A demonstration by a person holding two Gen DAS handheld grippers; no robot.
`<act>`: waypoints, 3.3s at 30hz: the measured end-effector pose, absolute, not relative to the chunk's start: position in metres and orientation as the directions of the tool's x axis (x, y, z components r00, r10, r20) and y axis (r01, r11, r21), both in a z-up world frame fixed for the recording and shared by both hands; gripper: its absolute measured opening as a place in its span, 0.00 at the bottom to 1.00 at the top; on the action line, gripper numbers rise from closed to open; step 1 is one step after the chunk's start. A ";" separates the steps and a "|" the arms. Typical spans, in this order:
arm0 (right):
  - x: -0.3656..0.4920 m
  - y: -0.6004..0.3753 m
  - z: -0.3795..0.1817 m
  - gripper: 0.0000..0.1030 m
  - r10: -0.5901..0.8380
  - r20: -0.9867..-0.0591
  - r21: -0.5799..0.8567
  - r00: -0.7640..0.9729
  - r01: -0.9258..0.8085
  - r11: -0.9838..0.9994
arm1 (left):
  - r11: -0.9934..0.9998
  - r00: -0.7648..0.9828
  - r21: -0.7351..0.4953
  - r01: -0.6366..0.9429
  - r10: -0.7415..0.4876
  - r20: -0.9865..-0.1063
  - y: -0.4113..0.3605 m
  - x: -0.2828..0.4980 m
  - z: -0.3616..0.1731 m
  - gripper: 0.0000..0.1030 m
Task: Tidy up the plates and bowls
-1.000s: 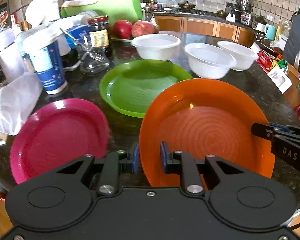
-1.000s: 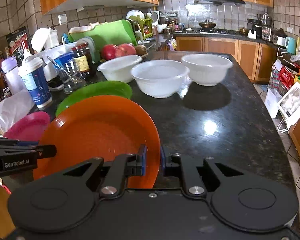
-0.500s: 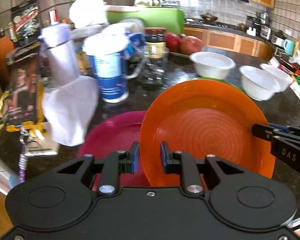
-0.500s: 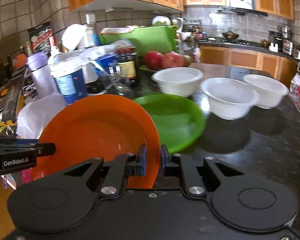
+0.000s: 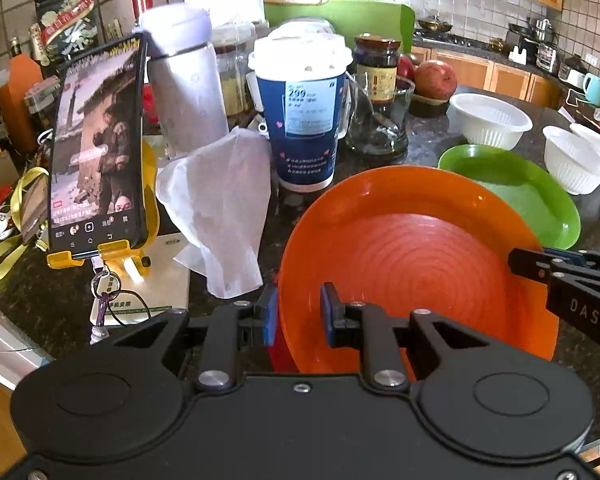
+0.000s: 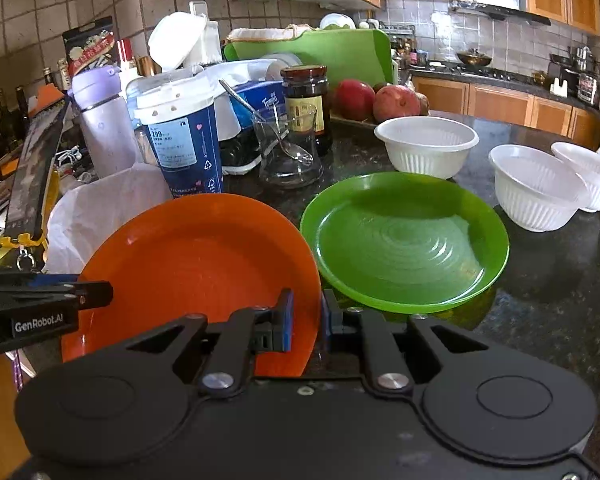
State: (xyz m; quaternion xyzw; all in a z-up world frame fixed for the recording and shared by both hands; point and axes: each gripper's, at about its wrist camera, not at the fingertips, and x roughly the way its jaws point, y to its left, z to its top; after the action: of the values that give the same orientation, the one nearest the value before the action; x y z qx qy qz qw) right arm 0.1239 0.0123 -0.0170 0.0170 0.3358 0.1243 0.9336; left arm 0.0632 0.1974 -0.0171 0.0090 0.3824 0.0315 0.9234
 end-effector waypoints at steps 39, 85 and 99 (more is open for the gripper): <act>0.107 0.005 -0.007 0.21 0.167 -0.586 0.113 0.793 -0.125 0.986 | 1.000 0.757 0.004 0.011 -0.006 -0.654 0.207 0.053 -0.003 0.29; 0.117 -0.236 0.015 0.55 0.083 -0.427 0.158 0.900 -0.016 0.987 | 0.995 0.714 -0.101 0.021 -0.085 -0.695 0.007 0.111 0.001 0.36; 0.165 -0.176 0.000 0.44 0.105 -0.528 0.164 0.843 -0.020 0.986 | 0.998 0.700 0.011 0.063 -0.036 -0.713 0.060 0.166 0.004 0.36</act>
State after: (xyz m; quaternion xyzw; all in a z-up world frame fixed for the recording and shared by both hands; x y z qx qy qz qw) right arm 0.1646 -0.1760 -0.0002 0.0764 0.2786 0.0327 0.9568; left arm 0.1657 0.0597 0.0036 0.0174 0.3863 -0.0270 0.9218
